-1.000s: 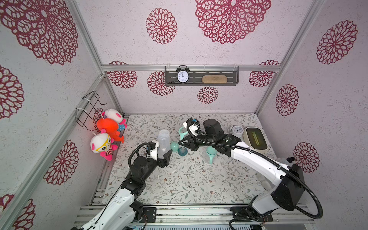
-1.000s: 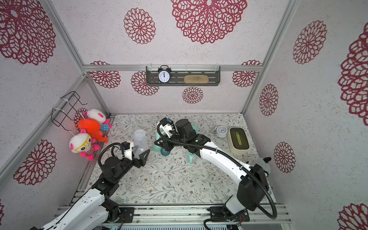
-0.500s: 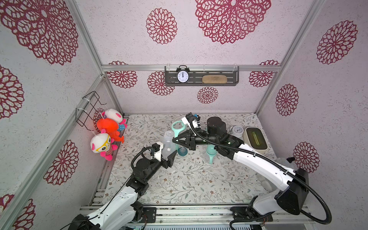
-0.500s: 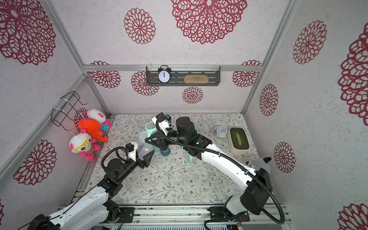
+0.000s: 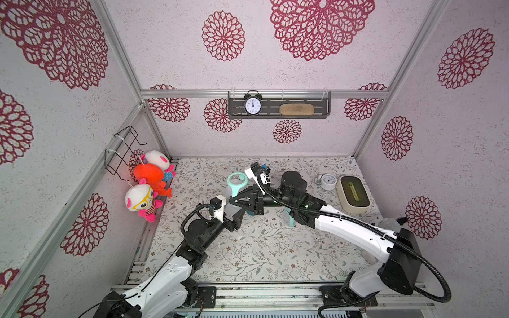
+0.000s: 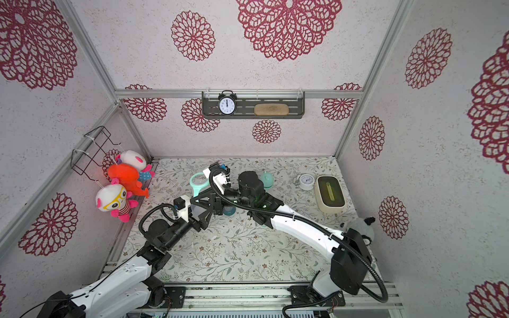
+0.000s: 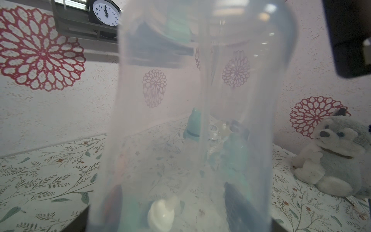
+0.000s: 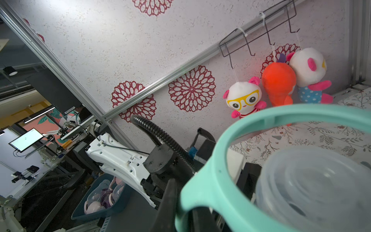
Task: Assemble the baby bottles
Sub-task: Put on the handle of the baby bottle.
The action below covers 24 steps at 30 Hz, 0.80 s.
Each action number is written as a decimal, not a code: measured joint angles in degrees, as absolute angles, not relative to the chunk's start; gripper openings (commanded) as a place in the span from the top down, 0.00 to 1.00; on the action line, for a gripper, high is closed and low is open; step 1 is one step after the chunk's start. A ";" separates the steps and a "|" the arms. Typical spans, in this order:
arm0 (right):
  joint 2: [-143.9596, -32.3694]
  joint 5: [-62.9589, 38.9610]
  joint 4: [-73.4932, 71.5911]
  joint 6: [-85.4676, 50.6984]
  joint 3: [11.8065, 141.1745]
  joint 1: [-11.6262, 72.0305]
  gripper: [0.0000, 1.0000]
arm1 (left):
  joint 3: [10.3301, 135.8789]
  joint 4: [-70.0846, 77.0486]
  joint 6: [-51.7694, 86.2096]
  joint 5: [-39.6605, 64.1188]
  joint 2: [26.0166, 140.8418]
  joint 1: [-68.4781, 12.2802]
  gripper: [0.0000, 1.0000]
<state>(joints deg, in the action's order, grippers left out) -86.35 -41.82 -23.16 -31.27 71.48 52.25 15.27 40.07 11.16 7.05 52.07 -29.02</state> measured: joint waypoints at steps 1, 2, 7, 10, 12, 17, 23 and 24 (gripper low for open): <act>-86.70 -41.80 -23.55 -31.59 71.20 52.31 1.00 | 15.27 40.18 11.16 7.07 52.07 -29.02 1.00; -87.13 -41.80 -24.36 -32.01 70.85 52.34 1.00 | 15.27 40.27 11.16 7.07 52.10 -29.02 1.00; -88.23 -41.82 -29.10 -34.48 68.95 52.45 1.00 | 15.27 41.04 11.18 7.09 52.07 -29.02 1.00; -88.62 -41.82 -31.94 -35.88 67.94 52.47 1.00 | 15.27 41.34 11.20 7.16 52.07 -29.02 1.00; -88.95 -41.82 -33.47 -36.69 67.55 52.51 1.00 | 15.27 41.34 11.22 7.18 52.07 -29.04 1.00; -89.97 -41.85 -37.19 -38.68 66.81 52.82 1.00 | 15.27 41.39 11.62 7.11 52.07 -29.06 1.00; -90.54 -41.80 -40.58 -39.75 65.32 53.65 1.00 | 15.27 42.68 12.16 7.05 52.07 -29.10 1.00; -90.61 -41.80 -41.19 -39.97 65.12 53.71 1.00 | 15.27 42.81 12.16 7.05 52.07 -29.10 1.00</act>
